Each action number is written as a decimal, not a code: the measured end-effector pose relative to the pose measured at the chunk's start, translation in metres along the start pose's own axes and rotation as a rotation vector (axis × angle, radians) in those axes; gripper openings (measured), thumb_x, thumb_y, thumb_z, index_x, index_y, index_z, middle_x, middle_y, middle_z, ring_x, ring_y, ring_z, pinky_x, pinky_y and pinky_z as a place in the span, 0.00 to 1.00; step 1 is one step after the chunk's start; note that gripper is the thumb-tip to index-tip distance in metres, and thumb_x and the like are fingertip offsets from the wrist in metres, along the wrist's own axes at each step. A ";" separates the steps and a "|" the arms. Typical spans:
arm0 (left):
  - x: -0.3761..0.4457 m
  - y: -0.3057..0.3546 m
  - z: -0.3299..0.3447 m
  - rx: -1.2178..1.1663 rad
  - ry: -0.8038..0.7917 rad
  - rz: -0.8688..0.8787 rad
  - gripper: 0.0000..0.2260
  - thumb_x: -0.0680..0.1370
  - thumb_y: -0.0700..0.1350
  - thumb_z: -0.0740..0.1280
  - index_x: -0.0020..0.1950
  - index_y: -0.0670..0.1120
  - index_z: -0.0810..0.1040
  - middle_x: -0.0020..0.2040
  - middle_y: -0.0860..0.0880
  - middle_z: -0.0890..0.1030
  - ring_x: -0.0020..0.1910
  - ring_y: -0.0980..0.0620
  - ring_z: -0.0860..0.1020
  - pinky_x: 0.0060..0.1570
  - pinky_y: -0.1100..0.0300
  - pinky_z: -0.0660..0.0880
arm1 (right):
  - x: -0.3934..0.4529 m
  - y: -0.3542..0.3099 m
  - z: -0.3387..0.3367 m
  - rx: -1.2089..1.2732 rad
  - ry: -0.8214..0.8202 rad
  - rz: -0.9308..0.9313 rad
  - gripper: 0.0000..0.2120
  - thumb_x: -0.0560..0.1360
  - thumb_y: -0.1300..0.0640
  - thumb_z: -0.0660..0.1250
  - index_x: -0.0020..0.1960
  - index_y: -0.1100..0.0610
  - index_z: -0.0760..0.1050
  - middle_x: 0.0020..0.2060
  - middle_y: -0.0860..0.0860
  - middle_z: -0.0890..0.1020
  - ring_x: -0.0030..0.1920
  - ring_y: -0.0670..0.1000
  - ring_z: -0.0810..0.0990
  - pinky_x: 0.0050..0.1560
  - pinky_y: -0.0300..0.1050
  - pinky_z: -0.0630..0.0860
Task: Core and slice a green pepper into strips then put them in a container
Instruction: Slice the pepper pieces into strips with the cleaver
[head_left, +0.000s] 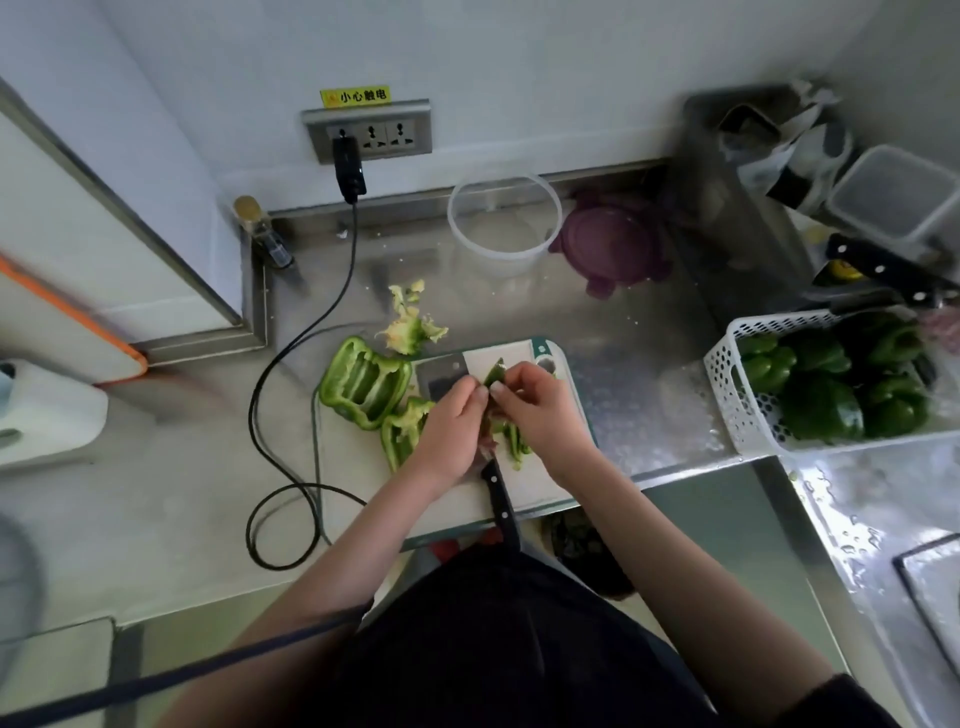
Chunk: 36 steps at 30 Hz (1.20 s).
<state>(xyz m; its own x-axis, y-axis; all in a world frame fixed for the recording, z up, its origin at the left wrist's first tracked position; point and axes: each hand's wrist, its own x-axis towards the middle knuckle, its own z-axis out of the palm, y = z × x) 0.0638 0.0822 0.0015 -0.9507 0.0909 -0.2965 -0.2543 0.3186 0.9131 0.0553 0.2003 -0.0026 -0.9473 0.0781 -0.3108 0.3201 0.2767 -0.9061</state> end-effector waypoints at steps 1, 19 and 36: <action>0.000 0.000 0.001 -0.066 -0.016 -0.045 0.14 0.83 0.43 0.55 0.38 0.48 0.68 0.35 0.51 0.72 0.37 0.55 0.71 0.42 0.61 0.70 | 0.001 0.000 -0.004 0.029 -0.022 0.019 0.11 0.76 0.62 0.66 0.37 0.55 0.70 0.30 0.47 0.74 0.34 0.47 0.73 0.41 0.44 0.73; -0.005 0.007 0.003 -0.185 -0.128 -0.317 0.07 0.79 0.39 0.64 0.49 0.36 0.79 0.43 0.40 0.84 0.41 0.47 0.84 0.40 0.57 0.80 | 0.016 0.011 -0.031 -0.224 -0.165 0.007 0.10 0.77 0.56 0.65 0.43 0.63 0.77 0.35 0.53 0.81 0.35 0.48 0.78 0.35 0.36 0.73; -0.010 0.004 0.017 -0.384 0.035 -0.333 0.05 0.78 0.42 0.66 0.48 0.42 0.80 0.43 0.42 0.84 0.40 0.48 0.84 0.36 0.60 0.79 | 0.010 0.006 -0.035 0.265 -0.342 0.223 0.08 0.78 0.61 0.65 0.40 0.60 0.76 0.30 0.51 0.78 0.33 0.49 0.78 0.39 0.45 0.80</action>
<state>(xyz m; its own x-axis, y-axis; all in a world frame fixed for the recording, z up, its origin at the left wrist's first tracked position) 0.0753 0.0991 0.0032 -0.8108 0.0098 -0.5852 -0.5850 -0.0456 0.8098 0.0474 0.2361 -0.0007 -0.8102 -0.2243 -0.5415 0.5493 0.0319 -0.8350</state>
